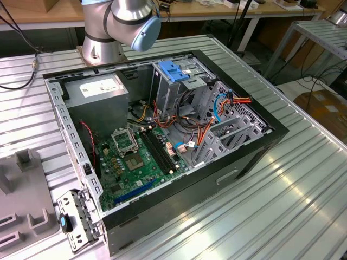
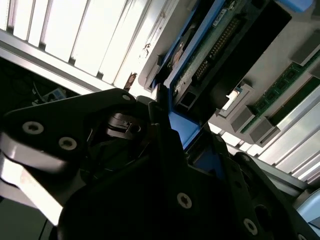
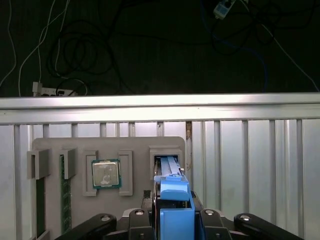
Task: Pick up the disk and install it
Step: 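Pick up the disk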
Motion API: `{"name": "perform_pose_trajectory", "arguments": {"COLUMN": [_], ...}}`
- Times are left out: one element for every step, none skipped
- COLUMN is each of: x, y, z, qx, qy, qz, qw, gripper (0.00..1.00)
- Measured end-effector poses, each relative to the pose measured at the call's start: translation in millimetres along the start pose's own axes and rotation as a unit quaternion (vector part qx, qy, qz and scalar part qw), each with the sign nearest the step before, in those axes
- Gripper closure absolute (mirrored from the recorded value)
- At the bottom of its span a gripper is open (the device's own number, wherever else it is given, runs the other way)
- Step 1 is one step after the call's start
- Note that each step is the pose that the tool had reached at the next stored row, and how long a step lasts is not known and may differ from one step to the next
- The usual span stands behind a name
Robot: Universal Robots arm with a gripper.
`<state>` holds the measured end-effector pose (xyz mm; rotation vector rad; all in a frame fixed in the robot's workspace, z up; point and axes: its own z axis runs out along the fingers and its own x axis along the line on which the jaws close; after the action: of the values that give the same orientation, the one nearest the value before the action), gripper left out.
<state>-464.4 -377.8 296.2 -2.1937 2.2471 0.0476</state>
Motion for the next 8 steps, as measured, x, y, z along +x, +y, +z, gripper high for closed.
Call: {"name": "perform_pose_trajectory", "arguments": {"x": [0.0, 0.0, 0.0, 0.0, 0.0, 0.0, 0.0, 0.0], "y": [0.0, 0.0, 0.0, 0.0, 0.0, 0.0, 0.0, 0.0], "z": [0.0, 0.0, 0.0, 0.0, 0.1, 0.1, 0.1, 0.1], "qx": [0.0, 0.0, 0.0, 0.0, 0.0, 0.0, 0.0, 0.0], "qy": [0.0, 0.0, 0.0, 0.0, 0.0, 0.0, 0.0, 0.0], "qz": [0.0, 0.0, 0.0, 0.0, 0.0, 0.0, 0.0, 0.0], "qw": [1.0, 1.0, 1.0, 1.0, 1.0, 1.0, 1.0, 1.0], "gripper": [0.63, 0.63, 0.63, 0.63, 0.63, 0.63, 0.63, 0.63]}}
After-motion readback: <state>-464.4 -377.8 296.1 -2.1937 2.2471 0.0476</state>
